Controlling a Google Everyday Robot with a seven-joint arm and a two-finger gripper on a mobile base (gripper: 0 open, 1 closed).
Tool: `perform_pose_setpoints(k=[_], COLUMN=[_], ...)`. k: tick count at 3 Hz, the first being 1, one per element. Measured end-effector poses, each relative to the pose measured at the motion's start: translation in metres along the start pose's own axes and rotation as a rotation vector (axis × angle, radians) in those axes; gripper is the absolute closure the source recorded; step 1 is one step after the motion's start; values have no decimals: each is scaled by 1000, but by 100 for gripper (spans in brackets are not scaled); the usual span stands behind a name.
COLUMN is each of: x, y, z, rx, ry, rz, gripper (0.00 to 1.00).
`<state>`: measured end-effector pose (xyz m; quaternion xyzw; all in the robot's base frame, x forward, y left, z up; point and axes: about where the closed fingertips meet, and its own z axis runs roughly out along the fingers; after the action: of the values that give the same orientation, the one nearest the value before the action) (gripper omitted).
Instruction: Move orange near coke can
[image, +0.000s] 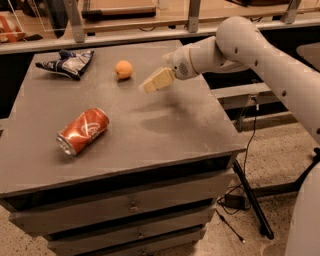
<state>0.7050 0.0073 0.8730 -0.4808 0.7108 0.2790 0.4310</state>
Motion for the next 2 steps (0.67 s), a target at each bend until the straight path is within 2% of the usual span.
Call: perform_pose_setpoints(k=[1,2], x=[-6,-19], y=[-4,-14], z=[11,21], rx=[-11,-28], ry=[-41,-112], rz=[-37,-94], gripper=[0,0])
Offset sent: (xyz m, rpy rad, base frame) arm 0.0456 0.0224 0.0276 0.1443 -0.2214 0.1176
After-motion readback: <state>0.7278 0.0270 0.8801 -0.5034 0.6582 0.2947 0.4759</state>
